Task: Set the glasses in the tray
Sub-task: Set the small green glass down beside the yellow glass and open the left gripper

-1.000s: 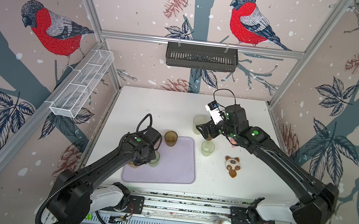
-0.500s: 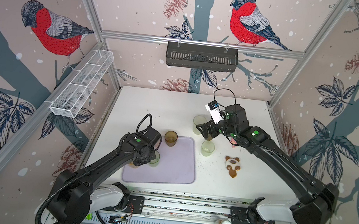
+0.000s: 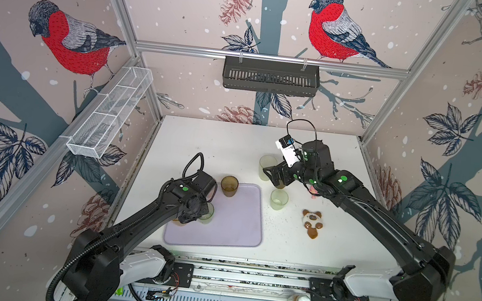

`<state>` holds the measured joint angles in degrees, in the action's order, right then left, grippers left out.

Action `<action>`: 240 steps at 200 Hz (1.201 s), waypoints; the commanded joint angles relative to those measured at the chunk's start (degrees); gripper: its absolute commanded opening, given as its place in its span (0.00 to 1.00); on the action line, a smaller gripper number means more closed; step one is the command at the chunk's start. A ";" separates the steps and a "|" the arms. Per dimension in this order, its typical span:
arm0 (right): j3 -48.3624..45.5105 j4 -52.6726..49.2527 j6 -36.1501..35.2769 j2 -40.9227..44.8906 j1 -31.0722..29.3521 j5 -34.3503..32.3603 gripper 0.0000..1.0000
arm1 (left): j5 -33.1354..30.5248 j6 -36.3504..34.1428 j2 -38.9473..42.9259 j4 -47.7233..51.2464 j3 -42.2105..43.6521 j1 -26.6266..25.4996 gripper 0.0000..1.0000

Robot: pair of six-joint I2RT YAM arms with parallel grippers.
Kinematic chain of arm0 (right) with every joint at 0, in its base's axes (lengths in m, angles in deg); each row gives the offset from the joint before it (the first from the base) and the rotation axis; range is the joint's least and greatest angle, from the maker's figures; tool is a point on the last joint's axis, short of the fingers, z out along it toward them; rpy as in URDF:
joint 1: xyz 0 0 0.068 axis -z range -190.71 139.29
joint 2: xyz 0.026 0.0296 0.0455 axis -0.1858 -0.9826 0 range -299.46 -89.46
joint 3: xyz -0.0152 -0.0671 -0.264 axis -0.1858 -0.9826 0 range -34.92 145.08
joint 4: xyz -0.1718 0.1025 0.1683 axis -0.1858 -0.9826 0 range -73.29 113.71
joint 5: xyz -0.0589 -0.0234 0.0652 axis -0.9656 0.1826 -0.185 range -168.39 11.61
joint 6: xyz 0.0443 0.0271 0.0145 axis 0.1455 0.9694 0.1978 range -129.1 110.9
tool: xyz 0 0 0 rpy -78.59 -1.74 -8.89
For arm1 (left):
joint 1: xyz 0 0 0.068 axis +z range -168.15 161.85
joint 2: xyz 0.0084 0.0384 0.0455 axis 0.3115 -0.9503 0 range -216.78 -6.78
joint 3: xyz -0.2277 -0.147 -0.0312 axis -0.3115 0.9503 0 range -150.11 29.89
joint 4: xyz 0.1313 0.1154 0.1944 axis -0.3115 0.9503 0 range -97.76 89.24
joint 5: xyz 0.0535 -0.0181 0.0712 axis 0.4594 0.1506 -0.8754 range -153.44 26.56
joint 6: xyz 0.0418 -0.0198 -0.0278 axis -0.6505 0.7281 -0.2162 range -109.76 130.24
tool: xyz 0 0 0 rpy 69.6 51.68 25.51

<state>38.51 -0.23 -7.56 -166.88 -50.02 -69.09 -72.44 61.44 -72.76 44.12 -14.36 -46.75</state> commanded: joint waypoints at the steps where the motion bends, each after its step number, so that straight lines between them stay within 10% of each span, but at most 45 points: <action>1: 0.22 1.09 -0.05 0.39 -0.15 -0.34 1.00 | -0.85 0.92 0.10 0.94 0.13 0.00 0.00; 240: 0.74 0.57 -0.22 1.12 -0.24 -1.04 1.00 | -1.19 0.48 0.58 2.37 -0.85 0.00 0.17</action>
<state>38.90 -0.28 -7.58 -166.25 -50.15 -69.55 -72.52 61.39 -72.49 44.38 -14.32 -46.75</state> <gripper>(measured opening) 0.995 0.147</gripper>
